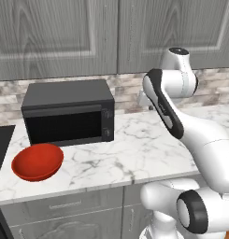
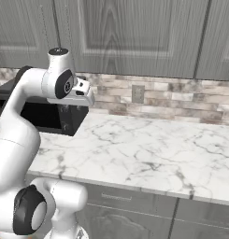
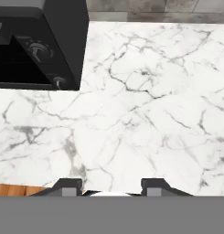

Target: Open the cabinet and move the ladle to the pot. Then close the cabinet.

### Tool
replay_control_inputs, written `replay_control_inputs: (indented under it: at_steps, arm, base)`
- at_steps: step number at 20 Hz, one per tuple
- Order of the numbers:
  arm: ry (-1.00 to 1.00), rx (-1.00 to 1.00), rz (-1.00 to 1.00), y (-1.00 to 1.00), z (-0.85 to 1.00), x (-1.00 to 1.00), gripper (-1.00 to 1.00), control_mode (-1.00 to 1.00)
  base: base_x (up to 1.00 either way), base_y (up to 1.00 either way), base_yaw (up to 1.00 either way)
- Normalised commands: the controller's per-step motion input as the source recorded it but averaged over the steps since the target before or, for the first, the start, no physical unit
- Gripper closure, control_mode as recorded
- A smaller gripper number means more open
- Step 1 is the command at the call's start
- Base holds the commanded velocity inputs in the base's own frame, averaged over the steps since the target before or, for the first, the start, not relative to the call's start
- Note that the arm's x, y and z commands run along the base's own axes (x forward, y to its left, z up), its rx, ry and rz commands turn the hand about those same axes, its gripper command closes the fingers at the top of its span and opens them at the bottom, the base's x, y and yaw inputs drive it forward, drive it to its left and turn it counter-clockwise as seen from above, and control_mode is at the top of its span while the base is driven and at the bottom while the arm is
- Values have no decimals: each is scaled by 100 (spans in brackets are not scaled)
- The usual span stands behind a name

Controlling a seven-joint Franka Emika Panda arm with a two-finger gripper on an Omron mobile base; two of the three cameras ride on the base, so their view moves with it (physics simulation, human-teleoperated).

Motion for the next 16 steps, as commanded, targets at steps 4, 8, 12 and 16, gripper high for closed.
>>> replay_control_inputs:
  at_steps: [4,8,12,16]
  arm:
    - [-4,0,0,0,0,-14,-100,-100]
    - [-26,0,0,3,1,-39,-100,-100]
    - [-37,0,0,2,22,-40,-100,-100]
    - [-34,0,0,0,47,-33,-100,-100]
  base:
    - [0,0,0]
    - [0,0,0]
    - [0,0,0]
    - [0,0,0]
